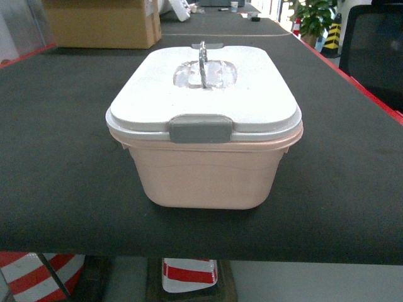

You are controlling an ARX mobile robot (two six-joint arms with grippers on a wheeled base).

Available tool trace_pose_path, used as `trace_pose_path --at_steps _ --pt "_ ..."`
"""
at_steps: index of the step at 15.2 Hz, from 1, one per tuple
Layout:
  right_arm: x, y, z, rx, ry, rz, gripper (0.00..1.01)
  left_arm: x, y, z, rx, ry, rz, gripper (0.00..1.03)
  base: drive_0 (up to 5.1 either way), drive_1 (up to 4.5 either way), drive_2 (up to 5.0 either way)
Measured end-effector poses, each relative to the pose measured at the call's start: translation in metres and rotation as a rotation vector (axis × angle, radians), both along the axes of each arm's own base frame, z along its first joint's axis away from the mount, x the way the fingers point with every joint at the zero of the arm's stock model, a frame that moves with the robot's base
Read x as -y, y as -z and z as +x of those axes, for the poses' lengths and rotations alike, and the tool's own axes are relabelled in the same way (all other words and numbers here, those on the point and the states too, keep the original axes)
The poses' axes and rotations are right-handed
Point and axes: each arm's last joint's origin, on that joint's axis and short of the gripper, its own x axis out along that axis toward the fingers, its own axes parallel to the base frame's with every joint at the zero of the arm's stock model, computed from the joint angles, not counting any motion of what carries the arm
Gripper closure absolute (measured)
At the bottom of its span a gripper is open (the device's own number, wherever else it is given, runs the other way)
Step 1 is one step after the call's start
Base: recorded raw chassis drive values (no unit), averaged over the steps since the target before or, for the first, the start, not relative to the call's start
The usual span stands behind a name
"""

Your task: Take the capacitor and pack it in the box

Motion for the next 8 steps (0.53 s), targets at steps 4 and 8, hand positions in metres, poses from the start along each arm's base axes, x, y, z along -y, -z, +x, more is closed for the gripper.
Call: trace_pose_path --at_steps 4,8 --pt "0.000 0.000 0.000 0.000 0.000 0.000 0.03 -0.061 -0.002 -0.069 0.095 -0.056 0.058 0.05 0.0 0.00 0.0" --pt "0.000 0.000 0.000 0.000 -0.001 0.000 0.03 -0.092 0.007 -0.108 0.006 -0.239 0.196 0.15 0.0 0.00 0.0"
